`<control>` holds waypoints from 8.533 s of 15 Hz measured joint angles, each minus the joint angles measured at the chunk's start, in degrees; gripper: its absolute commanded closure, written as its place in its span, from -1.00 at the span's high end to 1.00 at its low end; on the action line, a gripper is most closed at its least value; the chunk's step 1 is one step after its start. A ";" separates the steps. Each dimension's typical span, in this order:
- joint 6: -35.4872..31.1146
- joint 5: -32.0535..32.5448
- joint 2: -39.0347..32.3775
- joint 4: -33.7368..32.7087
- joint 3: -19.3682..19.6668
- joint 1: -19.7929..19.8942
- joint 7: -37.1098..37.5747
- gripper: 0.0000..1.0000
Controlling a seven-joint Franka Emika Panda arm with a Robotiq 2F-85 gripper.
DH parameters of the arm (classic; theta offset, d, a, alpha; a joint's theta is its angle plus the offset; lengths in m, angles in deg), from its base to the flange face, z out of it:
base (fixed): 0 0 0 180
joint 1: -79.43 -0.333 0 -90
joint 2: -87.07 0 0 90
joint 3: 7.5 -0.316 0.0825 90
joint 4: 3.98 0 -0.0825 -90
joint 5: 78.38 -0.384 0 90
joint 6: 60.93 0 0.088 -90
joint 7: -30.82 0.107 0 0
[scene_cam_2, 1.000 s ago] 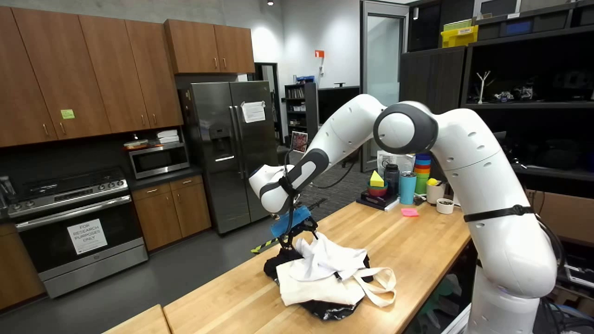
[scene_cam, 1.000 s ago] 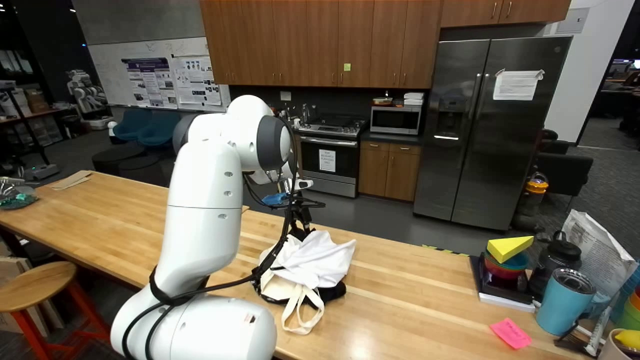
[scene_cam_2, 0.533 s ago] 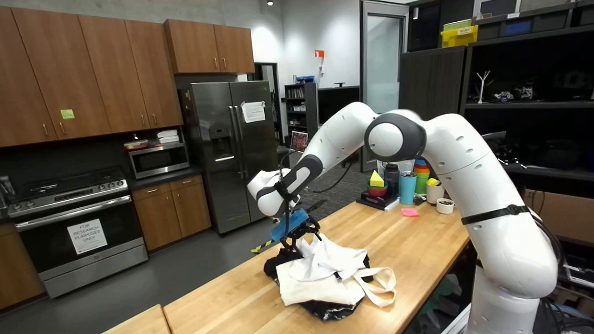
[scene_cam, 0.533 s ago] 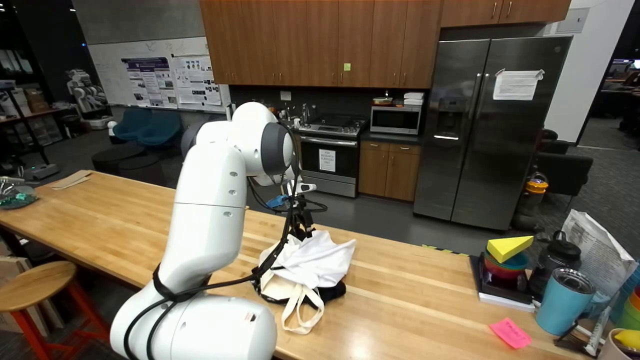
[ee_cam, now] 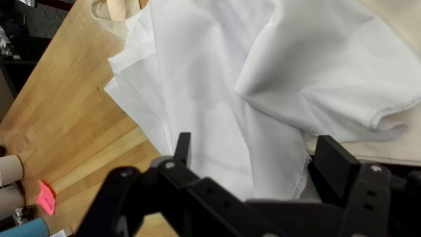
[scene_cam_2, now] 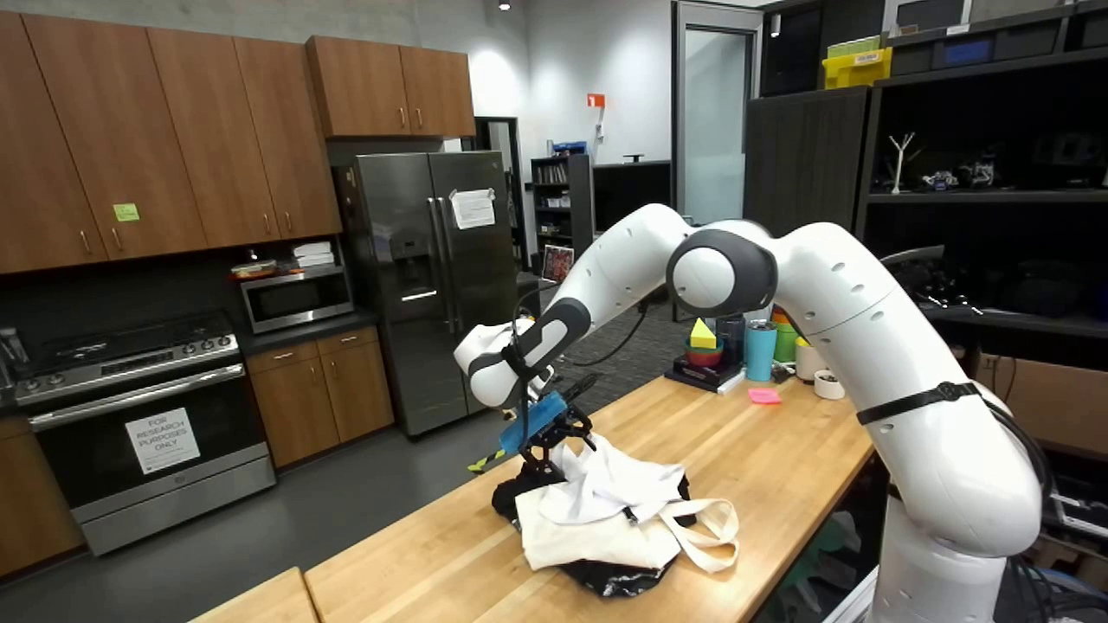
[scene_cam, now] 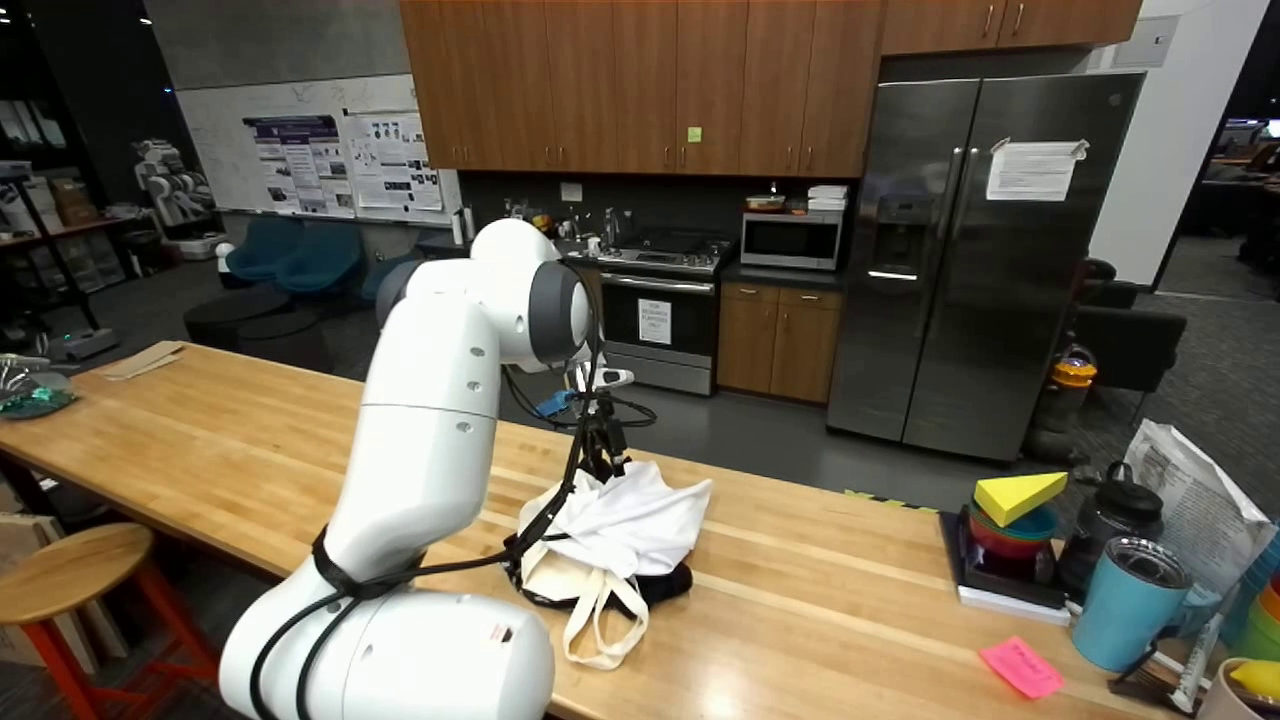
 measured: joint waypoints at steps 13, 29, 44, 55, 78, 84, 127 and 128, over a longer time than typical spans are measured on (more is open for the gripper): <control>5.92 0.00 -6.12 -7.05 0.75 -1.09 0.00 -0.71; -1.96 -0.25 -0.56 -6.94 -0.71 -2.28 -0.47 -0.99; -9.64 3.57 22.49 9.32 -6.70 -5.93 -0.55 -0.99; -9.61 4.65 28.61 13.51 -8.72 -5.14 -0.64 -0.99; -6.74 35.84 16.23 -7.88 -18.93 -25.89 -8.71 -0.99; -5.85 35.73 11.65 -14.50 -15.62 -27.42 -18.49 -0.96; -21.41 6.85 -18.30 -31.22 -8.28 -22.88 -28.46 1.00; -21.96 6.85 -19.29 -31.80 -8.27 -22.87 -28.48 0.93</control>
